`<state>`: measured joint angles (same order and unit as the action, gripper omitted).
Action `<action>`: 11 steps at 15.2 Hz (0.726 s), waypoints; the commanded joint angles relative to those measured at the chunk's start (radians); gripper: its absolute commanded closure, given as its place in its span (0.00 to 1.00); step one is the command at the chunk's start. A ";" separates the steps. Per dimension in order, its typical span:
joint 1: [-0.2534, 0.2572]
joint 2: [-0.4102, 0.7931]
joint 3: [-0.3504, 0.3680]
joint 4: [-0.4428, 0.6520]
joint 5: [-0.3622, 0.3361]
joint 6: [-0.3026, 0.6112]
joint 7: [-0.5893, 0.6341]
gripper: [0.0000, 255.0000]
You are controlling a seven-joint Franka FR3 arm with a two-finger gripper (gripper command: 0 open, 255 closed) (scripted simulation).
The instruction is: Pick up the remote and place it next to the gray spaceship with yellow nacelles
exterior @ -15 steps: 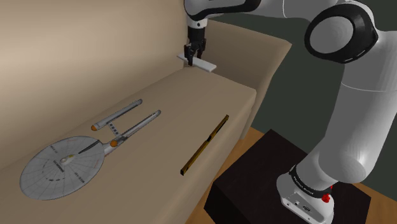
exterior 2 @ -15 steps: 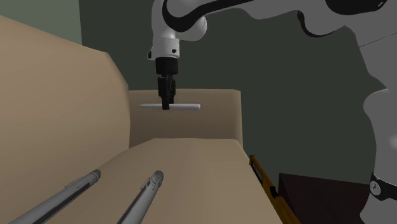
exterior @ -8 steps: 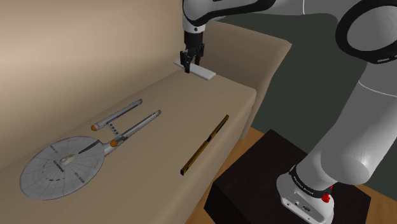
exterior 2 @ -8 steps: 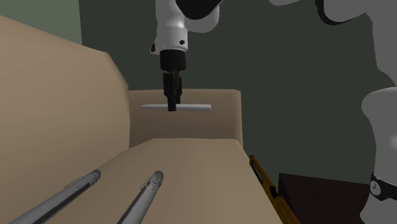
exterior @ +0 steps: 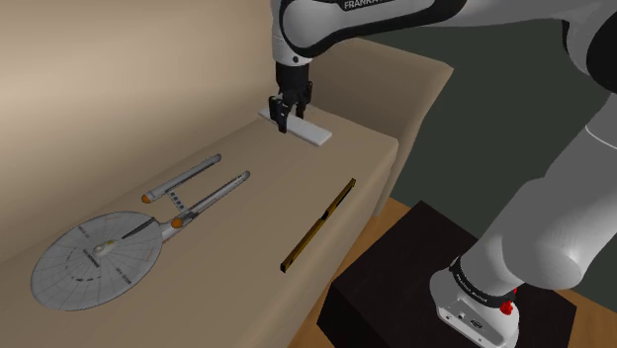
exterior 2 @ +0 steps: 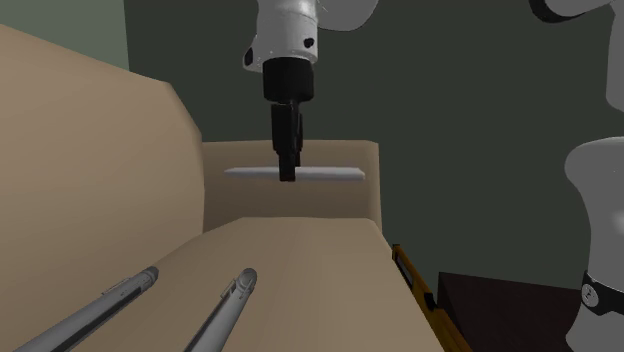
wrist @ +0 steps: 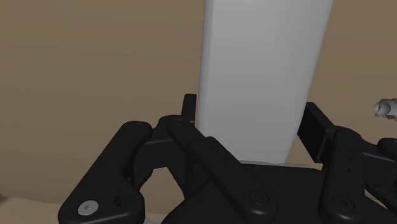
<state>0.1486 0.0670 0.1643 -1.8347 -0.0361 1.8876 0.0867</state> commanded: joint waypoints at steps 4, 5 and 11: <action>0.052 -0.075 0.049 -0.092 0.014 0.017 0.099 1.00; 0.062 -0.086 0.060 -0.106 0.017 0.018 0.119 1.00; 0.128 -0.137 0.131 -0.161 0.037 0.022 0.248 1.00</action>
<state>0.2631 -0.0611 0.2806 -1.9863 -0.0033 1.9093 0.3071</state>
